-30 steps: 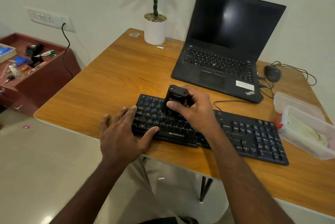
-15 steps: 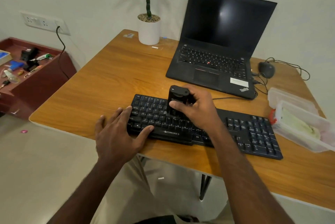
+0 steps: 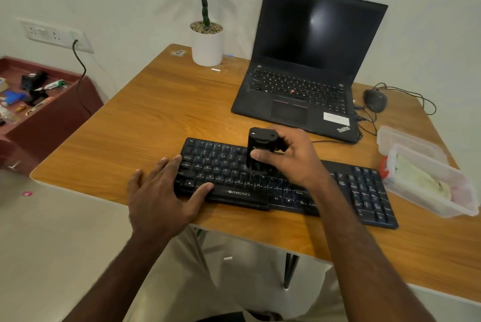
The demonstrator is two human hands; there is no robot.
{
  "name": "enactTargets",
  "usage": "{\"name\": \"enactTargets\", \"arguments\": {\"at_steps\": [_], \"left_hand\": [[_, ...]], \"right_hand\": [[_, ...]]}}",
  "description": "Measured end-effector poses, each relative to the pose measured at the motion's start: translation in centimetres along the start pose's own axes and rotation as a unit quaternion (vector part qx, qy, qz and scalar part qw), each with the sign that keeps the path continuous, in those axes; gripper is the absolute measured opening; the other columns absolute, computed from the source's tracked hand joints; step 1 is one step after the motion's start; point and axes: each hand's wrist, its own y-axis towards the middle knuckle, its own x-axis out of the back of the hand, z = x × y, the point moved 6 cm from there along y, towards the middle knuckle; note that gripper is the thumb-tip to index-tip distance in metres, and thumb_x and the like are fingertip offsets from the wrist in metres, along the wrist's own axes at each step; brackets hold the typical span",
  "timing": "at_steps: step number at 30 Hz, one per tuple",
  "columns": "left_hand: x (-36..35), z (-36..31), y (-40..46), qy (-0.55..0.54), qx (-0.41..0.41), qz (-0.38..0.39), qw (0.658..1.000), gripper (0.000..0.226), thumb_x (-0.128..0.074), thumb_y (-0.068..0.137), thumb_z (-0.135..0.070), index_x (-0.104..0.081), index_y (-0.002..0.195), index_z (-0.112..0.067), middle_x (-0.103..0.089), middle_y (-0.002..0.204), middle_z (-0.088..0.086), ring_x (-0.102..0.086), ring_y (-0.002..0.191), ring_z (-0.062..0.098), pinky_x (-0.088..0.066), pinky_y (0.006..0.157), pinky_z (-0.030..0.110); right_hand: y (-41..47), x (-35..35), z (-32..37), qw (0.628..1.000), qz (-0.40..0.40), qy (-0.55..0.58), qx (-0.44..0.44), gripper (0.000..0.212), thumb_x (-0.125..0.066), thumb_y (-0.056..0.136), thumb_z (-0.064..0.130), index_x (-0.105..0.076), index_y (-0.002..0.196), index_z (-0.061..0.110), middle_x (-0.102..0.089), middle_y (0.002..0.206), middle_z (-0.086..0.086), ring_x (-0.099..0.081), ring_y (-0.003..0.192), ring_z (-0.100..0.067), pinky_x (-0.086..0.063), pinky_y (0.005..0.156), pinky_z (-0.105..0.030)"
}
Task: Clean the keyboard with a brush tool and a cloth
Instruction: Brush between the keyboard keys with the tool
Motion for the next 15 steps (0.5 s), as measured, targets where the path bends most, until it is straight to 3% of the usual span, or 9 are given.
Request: {"name": "enactTargets", "arguments": {"at_steps": [5,9,15], "left_hand": [[-0.1,0.0,0.0,0.0,0.0,-0.001,1.0,0.09,-0.043,0.078,-0.081,-0.058,0.136,-0.013,-0.063,0.136,0.009,-0.05,0.136,0.02,-0.026,0.115,0.052],[-0.2,0.0,0.0,0.005,0.001,0.002,1.0,0.091,-0.042,0.078,-0.083,-0.057,0.137,-0.014,-0.062,0.137,0.009,-0.049,0.136,0.02,-0.024,0.116,0.051],[-0.1,0.1,0.0,0.004,0.0,0.004,1.0,0.092,-0.041,0.077,-0.083,-0.056,0.137,-0.015,-0.062,0.137,0.009,-0.049,0.137,0.02,-0.024,0.115,0.051]], "right_hand": [[-1.2,4.4,-1.2,0.999,0.002,-0.024,-0.026,0.023,-0.082,0.08,0.013,-0.072,0.1,0.012,-0.074,0.095,-0.006,-0.071,0.091,-0.025,-0.056,0.085,-0.055],[-1.0,3.9,-0.1,0.999,-0.037,0.004,0.002,0.022,-0.081,0.08,0.01,-0.071,0.1,0.01,-0.073,0.094,-0.004,-0.071,0.09,-0.023,-0.058,0.083,-0.049],[-1.2,2.1,-1.1,1.0,-0.02,0.001,-0.013,0.026,-0.082,0.079,0.014,-0.072,0.104,0.013,-0.074,0.097,-0.003,-0.07,0.092,-0.022,-0.06,0.08,-0.043]]}}
